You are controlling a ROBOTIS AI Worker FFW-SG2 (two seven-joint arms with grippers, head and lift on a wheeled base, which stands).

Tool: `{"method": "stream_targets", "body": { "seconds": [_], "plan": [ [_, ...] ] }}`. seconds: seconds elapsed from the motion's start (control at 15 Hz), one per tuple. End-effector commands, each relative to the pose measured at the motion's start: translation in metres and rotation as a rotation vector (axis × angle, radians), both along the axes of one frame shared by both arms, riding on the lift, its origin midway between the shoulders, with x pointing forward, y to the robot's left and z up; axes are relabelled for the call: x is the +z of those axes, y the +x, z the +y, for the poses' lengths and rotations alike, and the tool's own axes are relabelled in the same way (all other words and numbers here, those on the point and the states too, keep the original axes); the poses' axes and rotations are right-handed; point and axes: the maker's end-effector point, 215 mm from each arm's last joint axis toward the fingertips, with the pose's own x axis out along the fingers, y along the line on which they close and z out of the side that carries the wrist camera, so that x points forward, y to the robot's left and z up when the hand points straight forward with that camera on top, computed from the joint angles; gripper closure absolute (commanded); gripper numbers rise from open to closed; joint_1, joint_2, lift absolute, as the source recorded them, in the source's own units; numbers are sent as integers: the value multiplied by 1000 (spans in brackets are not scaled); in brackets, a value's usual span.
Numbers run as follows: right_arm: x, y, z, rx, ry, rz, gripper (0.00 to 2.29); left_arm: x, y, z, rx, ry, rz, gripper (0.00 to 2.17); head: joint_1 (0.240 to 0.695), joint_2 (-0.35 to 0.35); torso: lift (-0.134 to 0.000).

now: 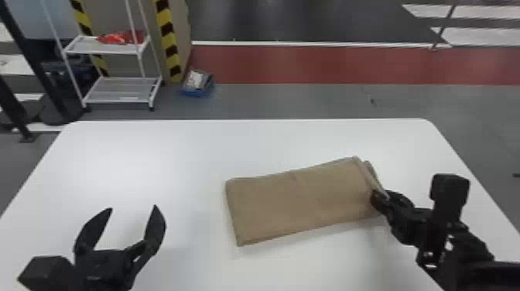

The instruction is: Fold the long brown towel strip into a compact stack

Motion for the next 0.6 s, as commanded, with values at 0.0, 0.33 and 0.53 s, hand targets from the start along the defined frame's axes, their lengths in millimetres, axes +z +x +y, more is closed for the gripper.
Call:
{"method": "stream_targets", "body": {
  "seconds": [0.0,0.33,0.53],
  "plan": [
    [-3,0,-10,-18,-3,6,63,1,0,-2,-2,-1,-1,39,695,-32,-121],
    [-28,7,-18,-33,-1,51,107,-1,1,-5,-8,-5,2,39,695,-59,-121],
    [-29,10,-10,-10,6,47,529,-1,2,-5,-8,-5,2,39,695,-62,-121]
  ]
}}
